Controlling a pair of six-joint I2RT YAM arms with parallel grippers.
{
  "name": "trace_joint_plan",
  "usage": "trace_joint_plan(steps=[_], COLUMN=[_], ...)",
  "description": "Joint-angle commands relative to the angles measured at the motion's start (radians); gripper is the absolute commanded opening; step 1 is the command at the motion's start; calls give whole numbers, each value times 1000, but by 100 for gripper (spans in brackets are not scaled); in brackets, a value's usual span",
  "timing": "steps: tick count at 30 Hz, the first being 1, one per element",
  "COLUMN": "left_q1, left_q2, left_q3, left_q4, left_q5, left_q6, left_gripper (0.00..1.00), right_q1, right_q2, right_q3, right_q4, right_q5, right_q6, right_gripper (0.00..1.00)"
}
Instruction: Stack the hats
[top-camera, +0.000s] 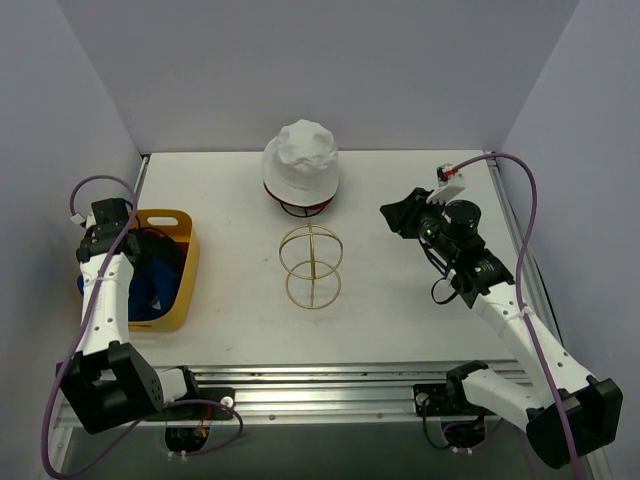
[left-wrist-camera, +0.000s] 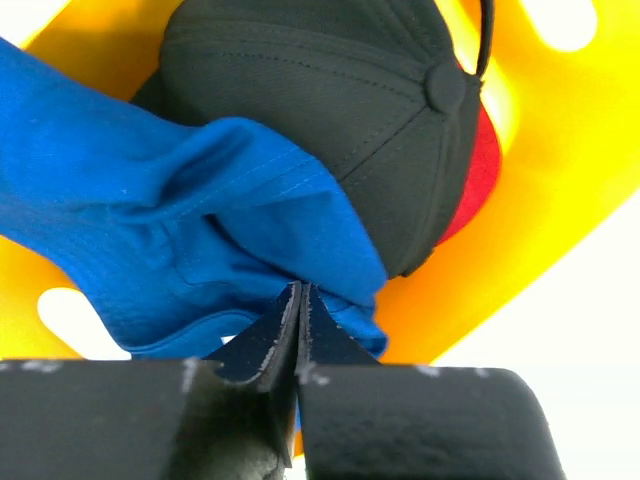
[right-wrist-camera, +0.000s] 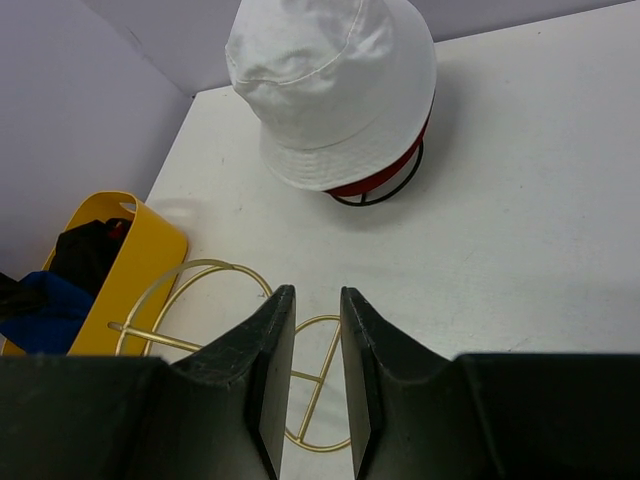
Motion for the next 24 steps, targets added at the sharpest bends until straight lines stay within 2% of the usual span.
trace_joint_plan(steps=[1,6,10,11,12,13,14,17,20,24], left_q1=[5,8,5,5,5,5,5,-6,-30,-32], left_q2=[-8,-96,-195,-210,-233,-239,-242,-230,-207,-195], left_q3=[15,29,29,23,14,-20,-35,-68,-83,-139], left_q4=[35,41,28,25,24,31,38,25,9,36], left_q5=[52,75,18,20,32,100,134,162,68,24], left_q6=[29,46,46,26,6,-24,-38,-77,-75,-89], left_gripper=[2,2,2,5,21,50,58,61,61,62], right_q1=[0,0,8,9,12,14,15,17,18,19], right_q2=[-25,-14,-3,-2,-2,0,0,9,17,12], right_q3=[8,10,10,10,10,8,7,2,4,-1], right_q4=[51,57,66,71,72,72,75,75,77,94], right_q5=[-17,-28,-32,-31,-28,-25,-17,-13,-17,-39], right_q6=[8,12,14,11,11,9,9,8,8,17], right_gripper=[22,22,22,22,22,22,22,22,22,22])
